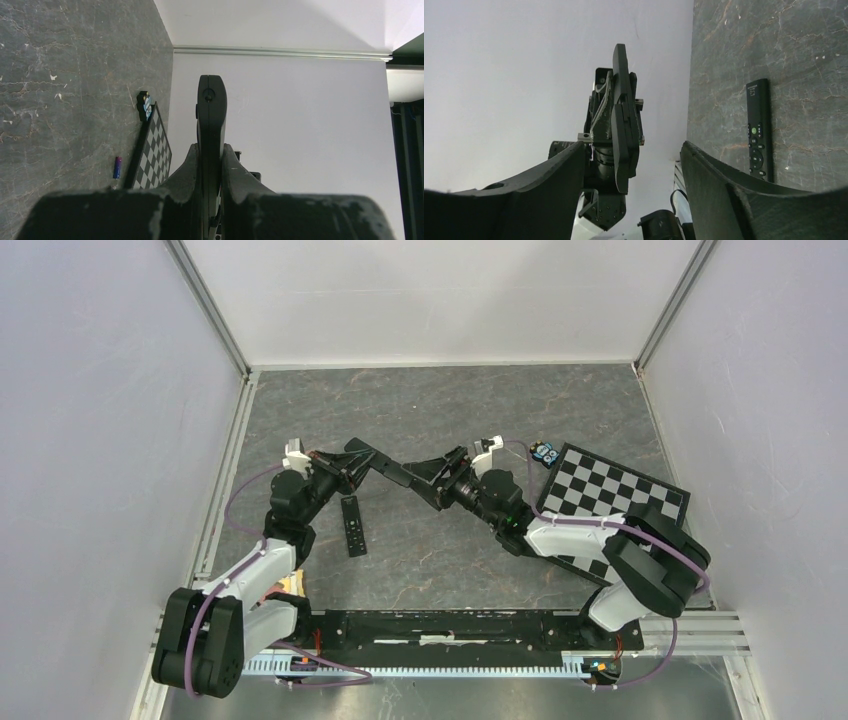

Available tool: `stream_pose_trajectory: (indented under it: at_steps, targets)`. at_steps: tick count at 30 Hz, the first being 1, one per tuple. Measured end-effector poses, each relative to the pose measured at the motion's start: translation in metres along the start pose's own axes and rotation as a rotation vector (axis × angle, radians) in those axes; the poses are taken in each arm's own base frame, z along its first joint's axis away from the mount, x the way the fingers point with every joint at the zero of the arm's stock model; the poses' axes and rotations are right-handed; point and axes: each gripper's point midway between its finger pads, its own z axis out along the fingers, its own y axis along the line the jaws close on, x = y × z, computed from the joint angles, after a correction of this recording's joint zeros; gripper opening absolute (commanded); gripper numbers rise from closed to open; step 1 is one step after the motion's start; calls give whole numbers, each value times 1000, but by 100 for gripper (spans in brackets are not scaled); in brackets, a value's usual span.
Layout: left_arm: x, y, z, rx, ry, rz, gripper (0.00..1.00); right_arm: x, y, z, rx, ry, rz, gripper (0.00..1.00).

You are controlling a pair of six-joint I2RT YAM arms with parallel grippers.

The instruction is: Load the batteries into the remote control

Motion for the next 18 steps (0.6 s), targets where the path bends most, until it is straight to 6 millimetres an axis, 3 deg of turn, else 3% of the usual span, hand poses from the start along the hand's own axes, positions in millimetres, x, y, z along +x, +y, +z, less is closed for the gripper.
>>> stream_pose_trajectory:
  at_steps: [10, 13, 18]
  targets:
    - [2, -2, 0, 8, 13, 14, 2, 17, -9, 8, 12, 95, -4, 50]
    - [5, -4, 1, 21, 30, 24, 2, 16, -4, 8, -8, 86, 11, 40]
    - [5, -12, 2, 68, 39, 42, 2, 12, 5, 6, -48, 63, 70, 35]
